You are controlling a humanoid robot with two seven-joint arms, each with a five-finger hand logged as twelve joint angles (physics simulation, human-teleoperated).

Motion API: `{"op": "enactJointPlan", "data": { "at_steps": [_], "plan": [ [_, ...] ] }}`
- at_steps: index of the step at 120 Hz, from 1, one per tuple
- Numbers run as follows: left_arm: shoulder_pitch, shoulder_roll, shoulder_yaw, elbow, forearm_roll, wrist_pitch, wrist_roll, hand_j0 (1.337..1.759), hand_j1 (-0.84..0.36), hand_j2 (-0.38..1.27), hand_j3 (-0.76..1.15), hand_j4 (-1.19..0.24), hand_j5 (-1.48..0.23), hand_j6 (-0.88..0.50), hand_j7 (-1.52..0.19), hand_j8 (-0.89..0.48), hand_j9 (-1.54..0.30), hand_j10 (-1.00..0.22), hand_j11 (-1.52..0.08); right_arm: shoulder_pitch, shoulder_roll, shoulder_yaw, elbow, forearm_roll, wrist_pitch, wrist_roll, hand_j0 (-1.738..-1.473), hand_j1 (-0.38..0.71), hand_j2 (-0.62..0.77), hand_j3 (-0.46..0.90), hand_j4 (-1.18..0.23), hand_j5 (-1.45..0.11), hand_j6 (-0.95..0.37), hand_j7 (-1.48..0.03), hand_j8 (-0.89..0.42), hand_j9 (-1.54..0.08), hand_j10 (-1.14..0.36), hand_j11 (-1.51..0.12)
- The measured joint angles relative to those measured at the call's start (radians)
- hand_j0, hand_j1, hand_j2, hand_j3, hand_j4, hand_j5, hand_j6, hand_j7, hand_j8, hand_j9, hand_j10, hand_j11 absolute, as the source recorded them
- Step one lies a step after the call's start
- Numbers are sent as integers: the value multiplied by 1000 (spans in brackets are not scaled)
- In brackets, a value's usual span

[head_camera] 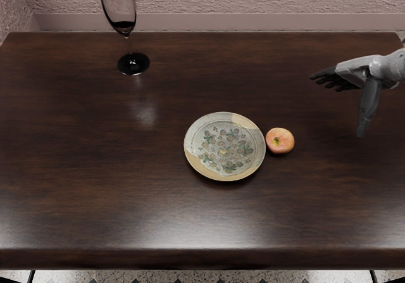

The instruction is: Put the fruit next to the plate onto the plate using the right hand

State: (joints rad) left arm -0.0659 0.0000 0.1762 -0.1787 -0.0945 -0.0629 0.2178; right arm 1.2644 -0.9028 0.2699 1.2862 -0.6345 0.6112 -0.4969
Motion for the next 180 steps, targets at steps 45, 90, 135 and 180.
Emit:
{"op": "enactJointPlan", "data": {
  "at_steps": [45,90,135,180],
  "plan": [
    [0,0,0,0,0,0,0,1658,349,0,0,0,0,0,0,0,0,0,0,36,2,16,24,17,0,-84,-1658,-349,0,0,-5,-1,-7,0,-5,0,-4,0],
    [0,0,0,0,0,0,0,1658,349,0,0,0,0,0,0,0,0,0,0,52,107,19,238,-107,0,-113,-1658,-349,0,0,-4,-1,-5,0,-4,0,-3,0],
    [0,0,0,0,0,0,0,1658,349,0,0,0,0,0,0,0,0,0,0,-33,125,20,350,-288,-193,-114,-1658,-349,0,0,-3,-1,-5,0,-4,0,-3,0],
    [0,0,0,0,0,0,0,1658,349,0,0,0,0,0,0,0,0,0,0,-134,178,21,324,-366,-324,-114,-1658,-262,-14,0,-77,-96,-79,-96,-77,-96,-76,-96]
  ]
}}
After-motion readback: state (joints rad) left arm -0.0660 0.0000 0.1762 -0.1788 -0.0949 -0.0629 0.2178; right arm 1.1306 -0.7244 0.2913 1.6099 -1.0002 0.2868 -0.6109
